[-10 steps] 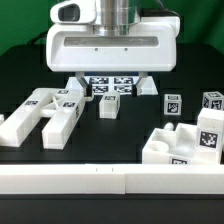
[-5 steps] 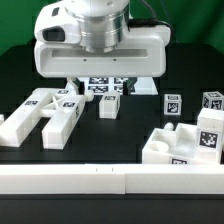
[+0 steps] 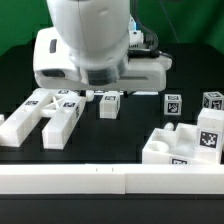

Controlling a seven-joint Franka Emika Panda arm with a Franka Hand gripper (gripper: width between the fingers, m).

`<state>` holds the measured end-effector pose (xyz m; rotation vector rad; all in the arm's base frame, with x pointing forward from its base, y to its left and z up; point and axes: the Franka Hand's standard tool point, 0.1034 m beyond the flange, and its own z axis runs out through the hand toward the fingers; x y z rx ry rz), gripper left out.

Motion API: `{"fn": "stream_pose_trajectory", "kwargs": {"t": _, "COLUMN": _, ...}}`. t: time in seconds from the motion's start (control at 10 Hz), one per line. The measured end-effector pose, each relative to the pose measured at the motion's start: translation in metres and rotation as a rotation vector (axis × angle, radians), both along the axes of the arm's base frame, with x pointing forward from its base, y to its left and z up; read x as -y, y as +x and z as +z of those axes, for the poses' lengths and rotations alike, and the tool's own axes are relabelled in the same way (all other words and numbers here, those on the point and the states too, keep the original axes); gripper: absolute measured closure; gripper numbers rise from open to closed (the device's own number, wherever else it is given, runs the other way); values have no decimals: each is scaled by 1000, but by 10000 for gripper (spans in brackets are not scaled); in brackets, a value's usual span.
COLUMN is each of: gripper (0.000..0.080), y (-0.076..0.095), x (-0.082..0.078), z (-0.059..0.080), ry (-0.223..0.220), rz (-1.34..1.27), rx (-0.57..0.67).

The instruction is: Assemble chair

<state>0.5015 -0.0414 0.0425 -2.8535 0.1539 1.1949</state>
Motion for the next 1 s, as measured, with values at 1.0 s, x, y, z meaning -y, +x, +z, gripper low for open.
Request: {"fn": "stream_pose_trajectory", "kwargs": {"t": 1.0, "gripper": 163, "y": -10, "x": -5, "z": -36, "ry": 7, "rz": 19, "rx": -130}}
